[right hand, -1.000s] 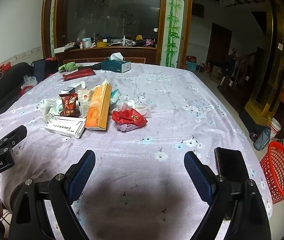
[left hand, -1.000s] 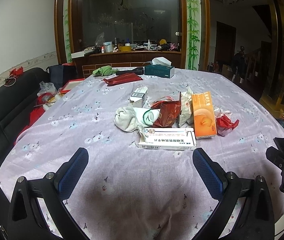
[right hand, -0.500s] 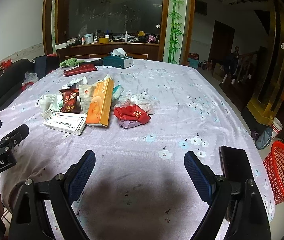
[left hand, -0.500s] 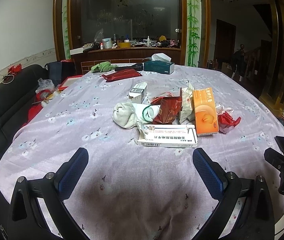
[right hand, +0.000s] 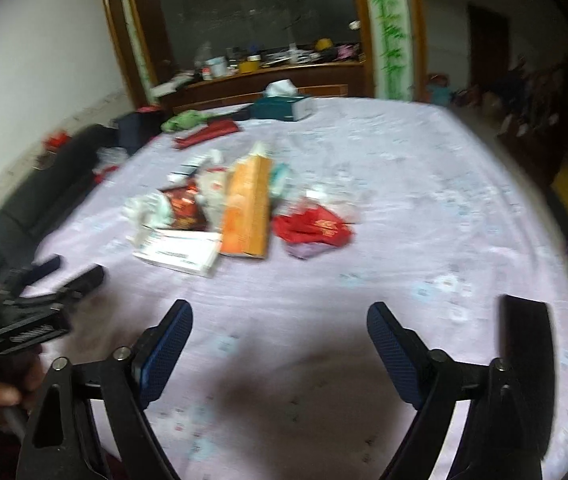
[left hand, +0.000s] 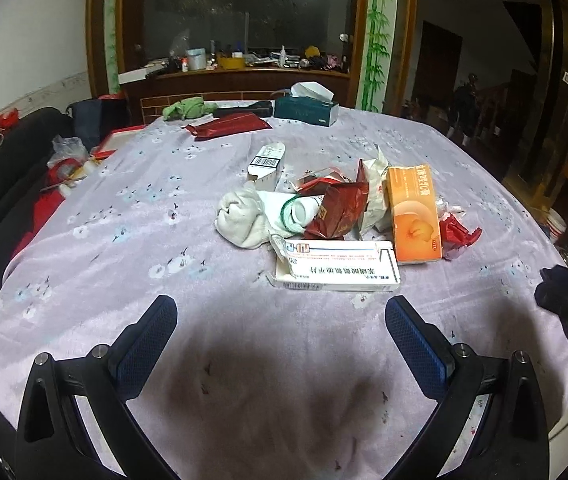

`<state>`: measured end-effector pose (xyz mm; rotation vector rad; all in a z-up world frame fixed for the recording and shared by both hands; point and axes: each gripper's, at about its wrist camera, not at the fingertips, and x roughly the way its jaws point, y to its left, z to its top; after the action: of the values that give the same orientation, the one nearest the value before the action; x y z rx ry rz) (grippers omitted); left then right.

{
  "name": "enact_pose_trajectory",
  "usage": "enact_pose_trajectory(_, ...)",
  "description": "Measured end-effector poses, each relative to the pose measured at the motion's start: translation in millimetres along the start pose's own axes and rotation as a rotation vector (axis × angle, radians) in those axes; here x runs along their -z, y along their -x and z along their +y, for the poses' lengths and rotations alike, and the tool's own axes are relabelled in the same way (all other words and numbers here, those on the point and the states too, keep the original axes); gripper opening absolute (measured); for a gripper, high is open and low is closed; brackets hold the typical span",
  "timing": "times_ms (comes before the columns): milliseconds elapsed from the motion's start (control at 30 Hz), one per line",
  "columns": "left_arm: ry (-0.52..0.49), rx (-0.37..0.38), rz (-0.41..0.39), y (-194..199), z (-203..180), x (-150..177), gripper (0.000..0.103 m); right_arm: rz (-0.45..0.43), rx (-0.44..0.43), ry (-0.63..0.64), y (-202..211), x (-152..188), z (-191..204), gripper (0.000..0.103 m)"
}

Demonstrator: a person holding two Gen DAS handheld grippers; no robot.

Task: Collect trash
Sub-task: 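Grasp the white medicine box with the left tool while the right tool grasps the orange box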

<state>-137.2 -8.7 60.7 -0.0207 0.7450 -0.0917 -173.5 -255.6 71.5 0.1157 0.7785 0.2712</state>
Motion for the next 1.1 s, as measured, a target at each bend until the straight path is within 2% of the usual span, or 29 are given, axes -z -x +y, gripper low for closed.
enact_pose_trajectory(100,0.006,0.074,0.051,-9,5,-10,0.101,0.047,-0.107,-0.040,-9,-17,-3,0.084)
enact_pose_trajectory(233,0.017,0.128,0.084,-20,8,-18,0.085,0.114,-0.208,-0.067,-33,-39,6,0.075)
enact_pose_trajectory(367,0.034,0.147,0.119,-35,16,-24,0.077,0.138,-0.200,-0.025,-60,-54,21,0.068)
enact_pose_trajectory(467,0.088,0.187,0.184,-53,29,-28,0.063,0.179,-0.206,-0.048,-83,-63,22,0.059)
enact_pose_trajectory(633,0.110,0.215,0.226,-73,38,-37,0.058,0.210,-0.187,-0.071,-114,-76,13,0.052)
enact_pose_trajectory(667,0.115,0.227,0.235,-77,38,-39,0.052,0.221,-0.189,-0.082,-119,-77,11,0.048)
enact_pose_trajectory(733,0.113,0.243,0.260,-87,34,-41,0.045,0.233,-0.182,-0.089,-125,-77,10,0.047)
enact_pose_trajectory(867,0.089,0.222,0.279,-104,26,-44,0.035,0.242,-0.178,-0.080,-132,-73,11,0.024)
enact_pose_trajectory(900,0.088,0.222,0.280,-106,24,-43,0.022,0.233,-0.185,-0.078,-130,-72,10,0.018)
enact_pose_trajectory(967,0.095,0.218,0.284,-109,24,-42,0.021,0.211,-0.182,-0.065,-122,-71,10,0.011)
enact_pose_trajectory(1100,0.092,0.230,0.248,-100,23,-41,0.013,0.182,-0.202,-0.079,-110,-69,5,0.010)
